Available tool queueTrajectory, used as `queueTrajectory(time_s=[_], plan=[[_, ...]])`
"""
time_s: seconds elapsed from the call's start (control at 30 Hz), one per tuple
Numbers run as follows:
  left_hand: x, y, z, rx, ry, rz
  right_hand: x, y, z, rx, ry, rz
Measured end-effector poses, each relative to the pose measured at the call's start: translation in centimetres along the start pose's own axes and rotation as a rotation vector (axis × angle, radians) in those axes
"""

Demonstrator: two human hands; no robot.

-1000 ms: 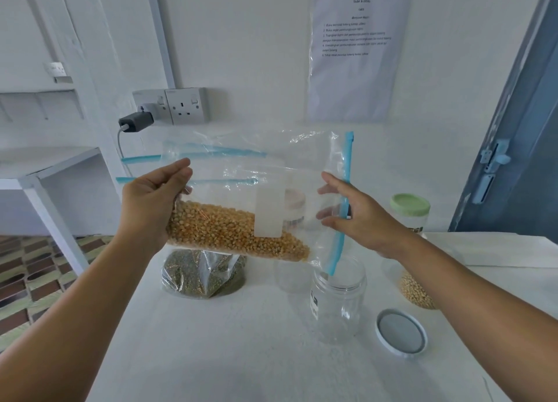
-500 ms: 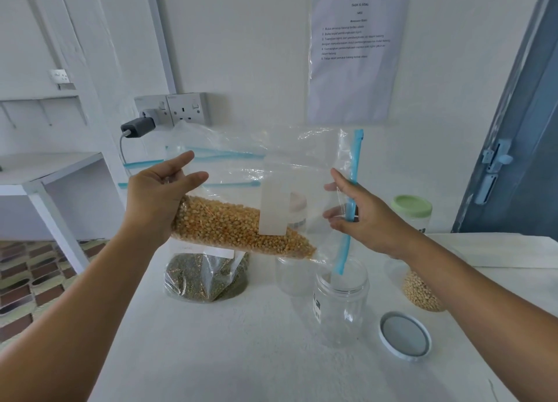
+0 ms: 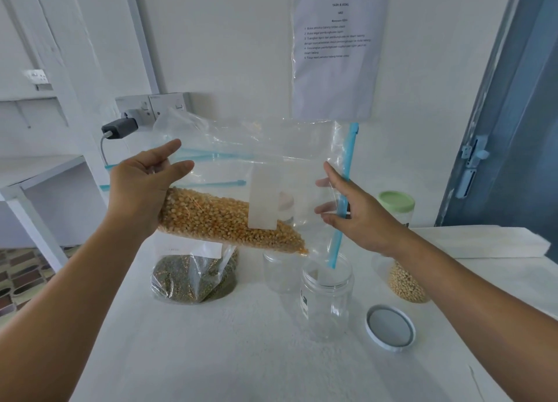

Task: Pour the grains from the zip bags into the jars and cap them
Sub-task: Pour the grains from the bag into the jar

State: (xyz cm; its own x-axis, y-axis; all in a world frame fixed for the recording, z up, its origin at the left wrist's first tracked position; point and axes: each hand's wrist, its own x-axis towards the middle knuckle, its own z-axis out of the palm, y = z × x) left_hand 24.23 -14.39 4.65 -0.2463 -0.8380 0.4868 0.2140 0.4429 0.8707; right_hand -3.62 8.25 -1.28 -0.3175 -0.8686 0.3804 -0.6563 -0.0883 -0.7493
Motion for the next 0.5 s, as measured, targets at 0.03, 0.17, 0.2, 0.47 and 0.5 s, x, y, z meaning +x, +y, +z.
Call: queueTrajectory(time_s=[0.03,0.17,0.2,0.47,0.5], plan=[[0.0,0.1,0.0,-0.003,0.002,-0.001,-0.1,0.1,0.0,-0.005,-0.002,-0.002],[0.1,0.8,0.1,-0.011,0.0,-0.008,-0.5,0.3,0.2,-0.011,-0.007,0.004],[0.2,1.0,0.0,-0.009,-0.001,-0.01,-0.5,0.4,0.3,-0.009,-0.008,0.006],[0.6,1.9,-0.3,0.011,-0.015,-0.01,-0.4,0.0,0.9,0.031,0.004,0.011],[0.7,1.8,-0.4,0.005,-0.012,-0.015,-0.3,-0.1,0.8,0.035,0.004,0.01]])
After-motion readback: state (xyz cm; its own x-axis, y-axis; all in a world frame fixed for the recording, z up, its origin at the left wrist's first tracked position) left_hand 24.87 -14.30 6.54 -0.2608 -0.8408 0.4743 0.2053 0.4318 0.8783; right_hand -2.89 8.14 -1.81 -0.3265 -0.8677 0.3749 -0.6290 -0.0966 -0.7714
